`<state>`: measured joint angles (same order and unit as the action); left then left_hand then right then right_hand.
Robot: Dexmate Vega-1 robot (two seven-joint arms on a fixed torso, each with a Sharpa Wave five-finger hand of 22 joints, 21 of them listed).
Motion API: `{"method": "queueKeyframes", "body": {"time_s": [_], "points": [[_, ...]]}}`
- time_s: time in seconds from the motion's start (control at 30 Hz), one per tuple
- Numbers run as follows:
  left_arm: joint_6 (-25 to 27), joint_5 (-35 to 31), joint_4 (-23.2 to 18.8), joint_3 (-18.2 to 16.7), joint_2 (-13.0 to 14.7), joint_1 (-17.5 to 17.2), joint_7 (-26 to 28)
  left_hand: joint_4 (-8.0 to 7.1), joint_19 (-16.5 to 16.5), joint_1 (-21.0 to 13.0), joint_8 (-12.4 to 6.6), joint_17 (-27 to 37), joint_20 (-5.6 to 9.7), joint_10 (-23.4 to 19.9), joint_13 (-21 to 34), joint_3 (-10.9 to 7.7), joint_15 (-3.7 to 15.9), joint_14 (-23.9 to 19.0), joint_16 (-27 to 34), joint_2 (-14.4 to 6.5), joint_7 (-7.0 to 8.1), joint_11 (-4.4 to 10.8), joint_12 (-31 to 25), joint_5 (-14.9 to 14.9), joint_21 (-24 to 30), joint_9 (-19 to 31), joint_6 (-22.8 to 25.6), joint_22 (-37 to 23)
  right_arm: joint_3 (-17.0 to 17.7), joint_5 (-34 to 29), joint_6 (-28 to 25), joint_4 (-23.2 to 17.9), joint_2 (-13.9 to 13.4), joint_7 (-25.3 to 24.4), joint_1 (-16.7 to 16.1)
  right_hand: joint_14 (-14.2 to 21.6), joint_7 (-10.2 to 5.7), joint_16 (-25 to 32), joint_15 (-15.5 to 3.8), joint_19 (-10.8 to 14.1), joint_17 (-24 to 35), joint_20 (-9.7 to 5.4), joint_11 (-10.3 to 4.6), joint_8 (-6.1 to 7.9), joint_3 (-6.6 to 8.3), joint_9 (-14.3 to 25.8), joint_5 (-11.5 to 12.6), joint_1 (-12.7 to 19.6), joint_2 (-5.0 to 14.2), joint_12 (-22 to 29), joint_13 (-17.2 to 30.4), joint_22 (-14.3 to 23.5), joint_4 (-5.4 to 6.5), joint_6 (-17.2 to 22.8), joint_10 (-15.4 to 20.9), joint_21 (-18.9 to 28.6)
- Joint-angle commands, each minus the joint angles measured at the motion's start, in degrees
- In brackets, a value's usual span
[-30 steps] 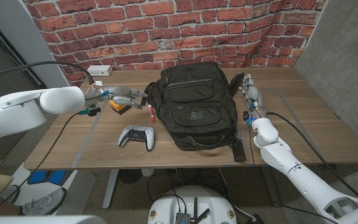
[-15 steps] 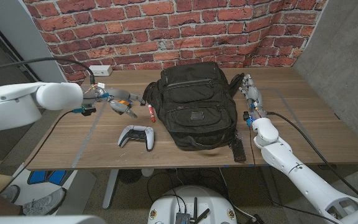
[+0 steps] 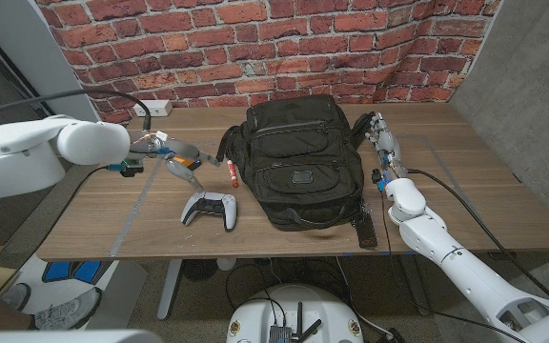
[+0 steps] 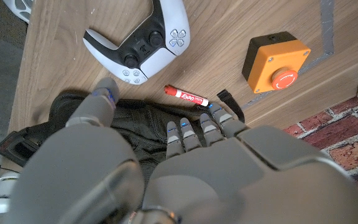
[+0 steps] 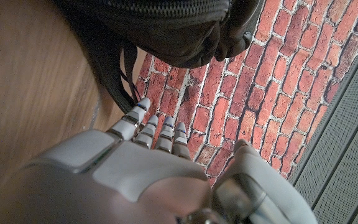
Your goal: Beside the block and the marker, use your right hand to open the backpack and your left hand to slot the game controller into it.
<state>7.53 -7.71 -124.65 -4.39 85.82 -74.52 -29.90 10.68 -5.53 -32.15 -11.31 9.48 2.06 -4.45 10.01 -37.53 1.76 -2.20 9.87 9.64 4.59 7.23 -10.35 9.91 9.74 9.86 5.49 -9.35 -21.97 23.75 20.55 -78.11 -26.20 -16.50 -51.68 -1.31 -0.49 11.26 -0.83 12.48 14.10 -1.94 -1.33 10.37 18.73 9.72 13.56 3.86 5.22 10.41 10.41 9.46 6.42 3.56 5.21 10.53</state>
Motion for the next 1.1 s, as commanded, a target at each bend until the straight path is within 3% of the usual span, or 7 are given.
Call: {"method": "queueKeyframes", "body": {"time_s": [0.03,0.23,0.6,0.87,0.97,1.1], "points": [[2.68,-7.5,-3.25,1.28,-0.79,-0.09,-2.95,-0.09,1.6,-1.25,0.2,0.11,8.24,1.07,0.11,0.89,5.35,0.99,-0.09,0.25,-0.48,-0.17,0.22,-0.05,-0.14,0.21,-1.14,-0.09,-0.11,-0.66,-0.48,-0.48,0.03,-1.1,-0.1,-0.05,-0.07,0.6,-0.28,0.26,0.01,0.18,-0.12,0.17,0.38,0.25,0.25,-0.25,1.49,0.37,0.08,0.11,-0.02,0.1,0.2,0.15],[2.91,-11.05,-4.09,-0.73,-2.84,-3.24,-1.97,-0.15,4.23,-2.45,0.2,0.15,7.6,3.08,0.19,2.07,3.53,2.68,-0.22,0.35,-2.26,-1.53,0.32,0.11,-0.1,0.31,-3.01,-0.07,-0.06,-1.05,-0.63,-0.99,0.02,-1.83,-0.4,-0.03,-0.08,0.61,-0.25,0.2,-0.02,0.29,-0.08,0.18,0.41,0.25,0.25,-0.27,1.46,0.36,0.08,0.11,-0.04,0.1,0.18,0.13],[4.32,-15.7,-5.71,-1.98,-7.99,-7.09,-0.87,-0.21,6.05,-3.86,0.72,0.27,7.05,5.28,0.4,3.13,2.74,3.05,0.13,0.22,-3.61,-2.73,0.29,0.22,0.09,0.52,-7.47,-0.06,0.03,-1.15,-0.27,-1.17,0.18,-2.14,-0.74,0.01,-0.11,0.64,-0.27,0.17,-0.08,0.41,-0.06,0.18,0.5,0.25,0.24,-0.3,1.46,0.36,0.08,0.11,-0.09,0.08,0.15,0.13],[5.73,-19.0,-6.91,-0.96,-8.78,-8.08,-1.57,-0.32,8.21,-5.27,0.62,0.31,5.76,7.42,0.61,4.23,0.75,5.1,-0.03,0.1,-5.68,-4.72,0.02,0.29,0.1,0.66,-11.66,-0.06,0.12,-1.36,-0.28,-1.87,-0.13,-2.22,-1.19,0.02,-0.16,0.65,-0.23,0.08,-0.11,0.7,-0.12,0.17,0.53,0.25,0.23,-0.35,1.44,0.34,0.08,0.12,-0.09,0.04,0.09,0.11],[6.35,-20.76,-7.28,-0.22,-9.27,-8.53,-0.59,-0.34,8.8,-5.51,0.58,0.31,5.59,7.93,0.65,4.47,0.61,5.63,-0.05,0.08,-6.14,-5.08,0.02,0.3,0.06,0.67,-12.47,-0.06,0.24,-1.51,-0.82,-2.69,-0.48,-2.54,-1.56,-0.01,-0.19,0.65,-0.29,-0.21,-0.12,0.65,-0.1,0.18,0.53,0.25,0.22,-0.38,1.39,0.36,0.08,0.12,-0.1,0.05,0.12,0.0],[6.83,-23.62,-7.4,0.72,-10.36,-9.53,1.74,-0.34,8.5,-6.14,0.14,0.32,4.03,7.55,0.73,4.72,1.03,5.12,0.36,-0.11,-6.2,-4.69,-0.42,0.36,0.45,0.71,-12.79,-0.08,0.39,-1.48,-0.94,-3.38,-0.66,-2.73,-2.12,-0.02,-0.17,0.66,-0.33,-0.39,-0.14,0.53,-0.09,0.2,0.54,0.25,0.21,-0.45,1.35,0.38,0.08,0.12,-0.1,0.07,0.17,-0.04]]}}
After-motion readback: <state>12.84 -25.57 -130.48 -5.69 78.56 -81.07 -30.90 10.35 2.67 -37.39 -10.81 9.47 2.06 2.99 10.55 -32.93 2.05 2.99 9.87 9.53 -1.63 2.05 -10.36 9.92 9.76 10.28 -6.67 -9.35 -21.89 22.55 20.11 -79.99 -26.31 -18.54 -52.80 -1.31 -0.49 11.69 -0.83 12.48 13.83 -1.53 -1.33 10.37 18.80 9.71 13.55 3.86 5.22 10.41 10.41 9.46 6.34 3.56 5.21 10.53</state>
